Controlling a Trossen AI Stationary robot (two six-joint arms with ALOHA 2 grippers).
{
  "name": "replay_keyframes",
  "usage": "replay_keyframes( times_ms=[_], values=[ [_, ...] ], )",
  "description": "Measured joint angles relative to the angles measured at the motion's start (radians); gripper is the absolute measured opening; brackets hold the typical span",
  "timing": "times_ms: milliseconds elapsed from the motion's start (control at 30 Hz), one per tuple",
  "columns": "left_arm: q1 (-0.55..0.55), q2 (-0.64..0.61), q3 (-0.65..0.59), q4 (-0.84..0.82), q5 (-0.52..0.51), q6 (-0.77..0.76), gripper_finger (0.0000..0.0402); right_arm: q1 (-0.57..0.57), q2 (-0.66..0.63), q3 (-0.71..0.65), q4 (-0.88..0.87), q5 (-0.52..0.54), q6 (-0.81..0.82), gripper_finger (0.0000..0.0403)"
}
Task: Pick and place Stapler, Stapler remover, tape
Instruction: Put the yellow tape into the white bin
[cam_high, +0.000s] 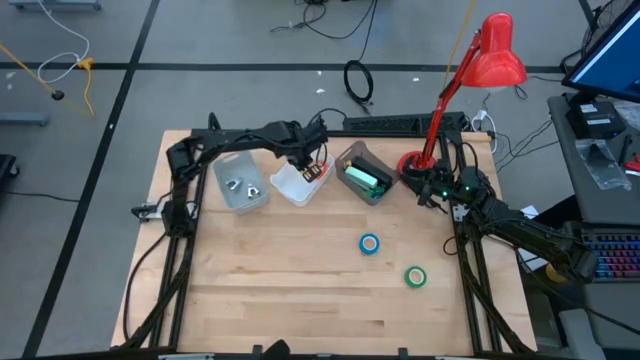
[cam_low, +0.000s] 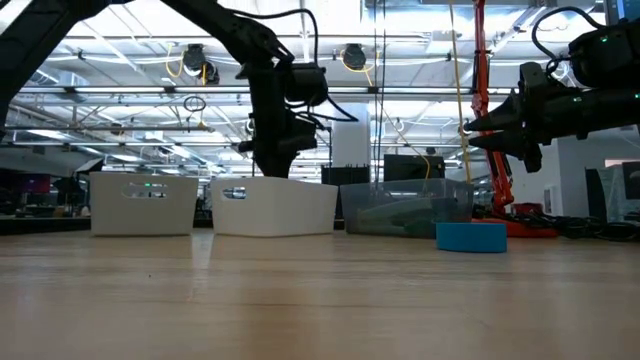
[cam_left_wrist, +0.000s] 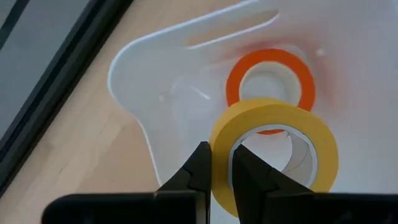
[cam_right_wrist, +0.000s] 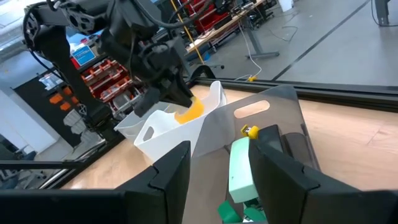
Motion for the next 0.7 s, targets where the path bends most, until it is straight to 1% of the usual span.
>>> replay_keyframes(
  times_ms=[100, 267, 700],
  values=[
    [0.001, 0.016, 0.0, 0.006, -0.032, 0.032, 0.0035, 0.0, 0.0, 0.0, 0.0, 0.0, 0.009, 0.0155],
    [0.005, 0.024, 0.0, 0.067, -0.086, 0.094, 0.0035, 0.0, 0.0, 0.0, 0.0, 0.001, 0.016, 0.0155],
    [0.034, 0.036, 0.0, 0.106, -0.086, 0.143, 0.0035, 0.0, 0.0, 0.0, 0.0, 0.003, 0.02, 0.0155]
  ],
)
